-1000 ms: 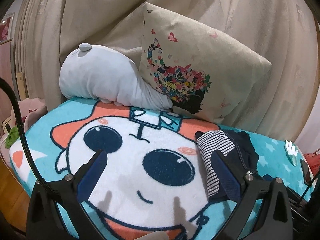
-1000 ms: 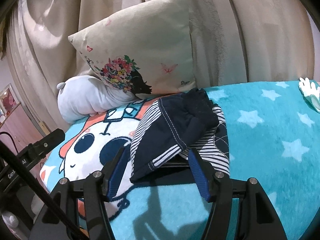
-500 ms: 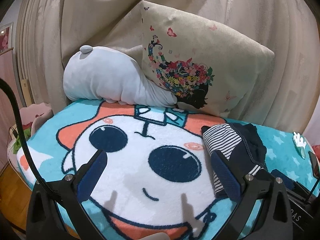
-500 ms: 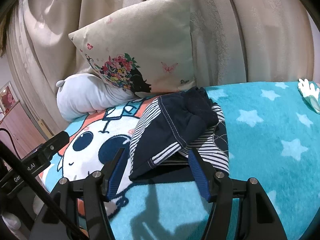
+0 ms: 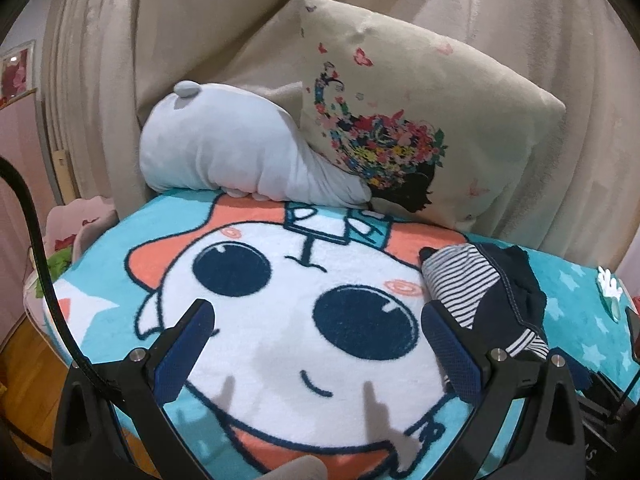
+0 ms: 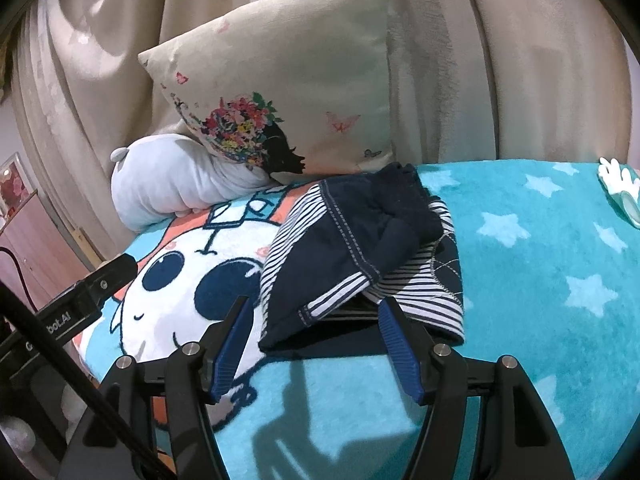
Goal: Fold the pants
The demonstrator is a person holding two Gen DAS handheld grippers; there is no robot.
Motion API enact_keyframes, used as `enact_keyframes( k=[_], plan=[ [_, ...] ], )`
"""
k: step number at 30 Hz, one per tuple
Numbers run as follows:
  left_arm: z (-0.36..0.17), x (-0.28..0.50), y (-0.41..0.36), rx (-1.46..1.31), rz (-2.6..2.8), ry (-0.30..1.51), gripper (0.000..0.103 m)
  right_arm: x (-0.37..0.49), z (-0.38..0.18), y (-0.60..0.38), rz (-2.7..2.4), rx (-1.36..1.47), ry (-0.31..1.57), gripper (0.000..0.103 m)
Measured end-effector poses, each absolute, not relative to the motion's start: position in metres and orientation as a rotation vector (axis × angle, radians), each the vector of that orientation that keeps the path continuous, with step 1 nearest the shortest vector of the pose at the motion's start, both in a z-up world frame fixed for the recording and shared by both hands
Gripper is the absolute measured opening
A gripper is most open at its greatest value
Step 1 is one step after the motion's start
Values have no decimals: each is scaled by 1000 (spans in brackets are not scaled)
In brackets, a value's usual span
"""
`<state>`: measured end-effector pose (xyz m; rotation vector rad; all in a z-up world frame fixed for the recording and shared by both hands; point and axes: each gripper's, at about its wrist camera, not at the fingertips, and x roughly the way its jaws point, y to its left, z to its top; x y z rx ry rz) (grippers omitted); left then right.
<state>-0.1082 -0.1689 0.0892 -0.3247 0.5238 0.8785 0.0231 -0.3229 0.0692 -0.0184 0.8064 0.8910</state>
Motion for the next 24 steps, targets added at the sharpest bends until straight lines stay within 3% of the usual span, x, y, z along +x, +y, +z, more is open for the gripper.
enact_keyframes(
  k=[24],
  plan=[
    [89, -114, -201, -246, 842, 553, 103, 8, 65, -344, 850, -15, 774, 73]
  ],
)
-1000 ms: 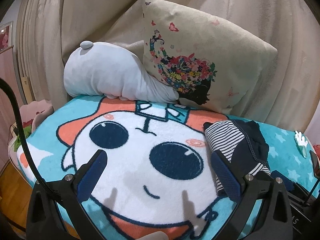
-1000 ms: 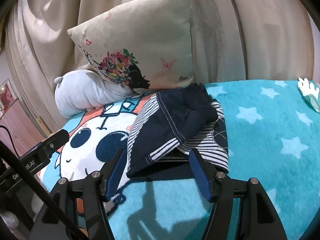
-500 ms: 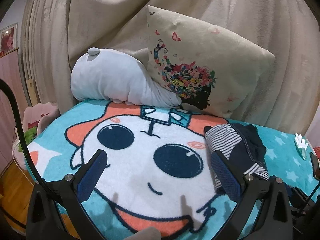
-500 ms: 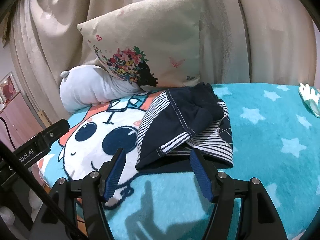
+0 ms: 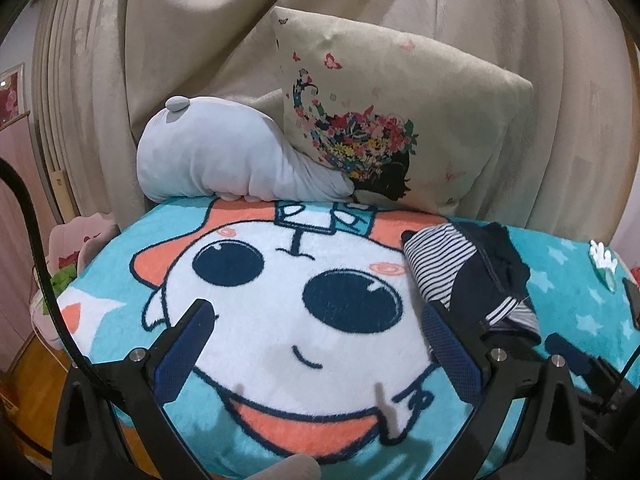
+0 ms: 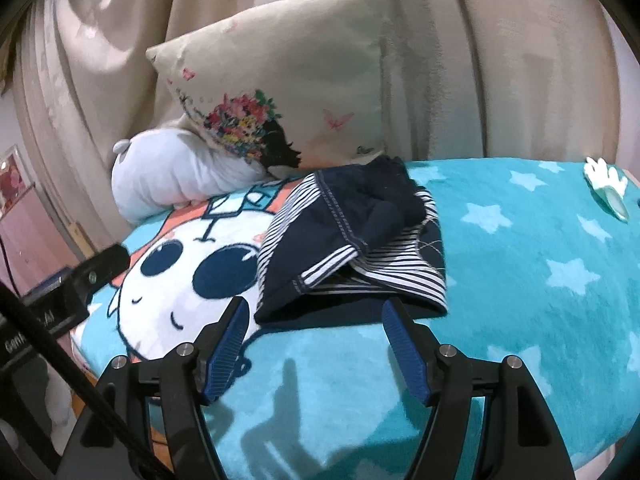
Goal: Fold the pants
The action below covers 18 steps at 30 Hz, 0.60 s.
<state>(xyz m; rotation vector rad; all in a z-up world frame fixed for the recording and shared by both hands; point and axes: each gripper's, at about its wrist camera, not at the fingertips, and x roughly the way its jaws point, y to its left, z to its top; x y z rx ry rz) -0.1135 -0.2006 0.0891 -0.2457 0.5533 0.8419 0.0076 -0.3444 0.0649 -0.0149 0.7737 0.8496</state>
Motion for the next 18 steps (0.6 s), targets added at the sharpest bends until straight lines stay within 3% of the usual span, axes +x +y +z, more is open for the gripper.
enact_keyframes(
  k=[18],
  plan=[
    [70, -108, -186, -295, 815, 595, 103, -7, 58, -327, 890, -108, 745, 73]
  ],
)
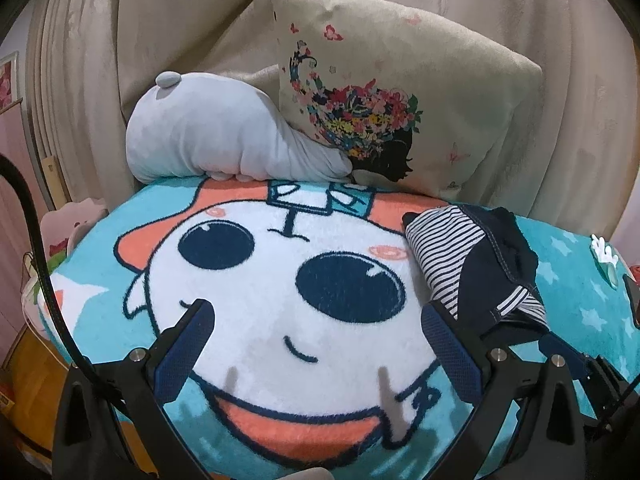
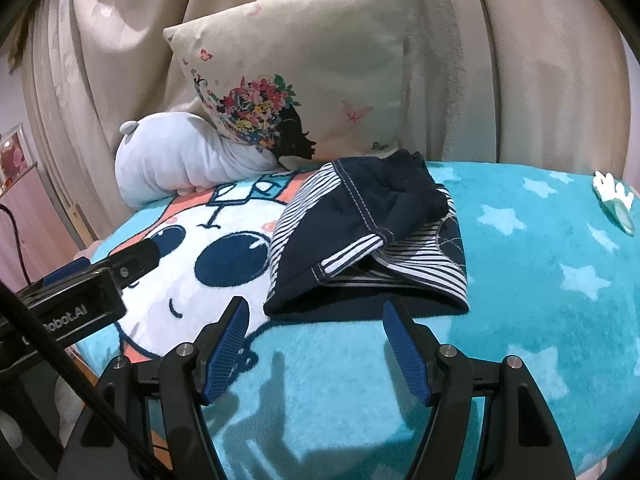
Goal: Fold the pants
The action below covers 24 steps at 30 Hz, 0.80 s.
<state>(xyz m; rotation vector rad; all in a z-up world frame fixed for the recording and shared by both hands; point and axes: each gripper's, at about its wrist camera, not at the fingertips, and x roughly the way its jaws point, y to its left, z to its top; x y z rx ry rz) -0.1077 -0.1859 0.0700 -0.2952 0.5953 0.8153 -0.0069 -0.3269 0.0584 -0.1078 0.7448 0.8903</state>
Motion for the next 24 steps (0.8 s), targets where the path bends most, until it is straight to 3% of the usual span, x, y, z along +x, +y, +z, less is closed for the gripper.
enact_keyframes(
  k=[24],
  plan=[
    [46, -108, -166, -368, 788, 659, 103, -8, 48, -313, 866, -174, 771, 74]
  ],
)
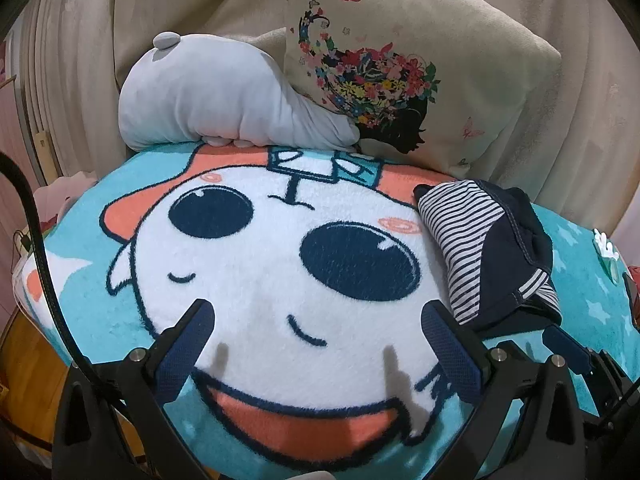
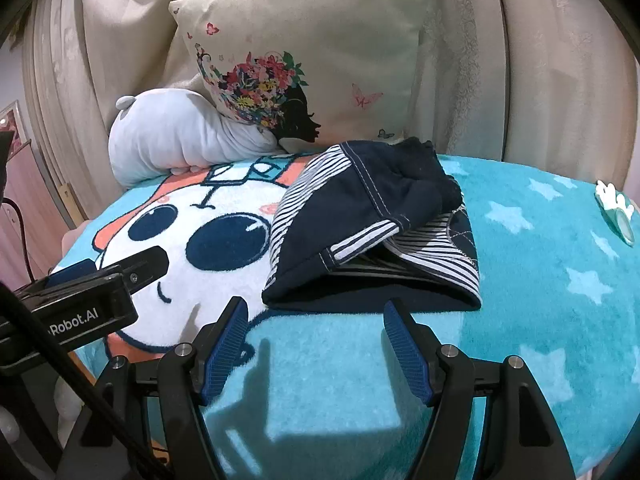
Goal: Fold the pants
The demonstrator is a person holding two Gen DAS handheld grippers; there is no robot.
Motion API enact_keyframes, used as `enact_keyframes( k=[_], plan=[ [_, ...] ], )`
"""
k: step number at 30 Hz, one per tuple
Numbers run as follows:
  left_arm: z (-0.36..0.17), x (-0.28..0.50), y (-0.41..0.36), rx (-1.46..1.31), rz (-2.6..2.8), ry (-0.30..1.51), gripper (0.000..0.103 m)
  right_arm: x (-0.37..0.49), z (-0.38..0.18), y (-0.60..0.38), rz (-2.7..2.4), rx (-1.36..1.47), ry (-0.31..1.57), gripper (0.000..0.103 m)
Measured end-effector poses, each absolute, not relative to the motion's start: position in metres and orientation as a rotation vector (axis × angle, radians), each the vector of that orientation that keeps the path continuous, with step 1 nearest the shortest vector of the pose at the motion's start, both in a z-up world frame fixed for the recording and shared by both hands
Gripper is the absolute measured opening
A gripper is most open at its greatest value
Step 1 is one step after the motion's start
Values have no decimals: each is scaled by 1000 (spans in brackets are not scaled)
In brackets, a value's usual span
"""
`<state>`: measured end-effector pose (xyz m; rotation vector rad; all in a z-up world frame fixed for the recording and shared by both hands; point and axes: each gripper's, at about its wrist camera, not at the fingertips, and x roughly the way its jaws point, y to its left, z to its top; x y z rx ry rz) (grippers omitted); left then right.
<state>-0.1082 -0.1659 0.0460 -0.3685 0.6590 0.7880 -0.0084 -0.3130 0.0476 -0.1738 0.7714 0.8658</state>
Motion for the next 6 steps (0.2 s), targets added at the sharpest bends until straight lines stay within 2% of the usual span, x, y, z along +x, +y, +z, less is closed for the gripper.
enact_keyframes(
  k=[6],
  plan=[
    [45, -107, -170, -378, 749, 664, 103, -7, 43, -312, 873, -173, 792, 74]
  ],
)
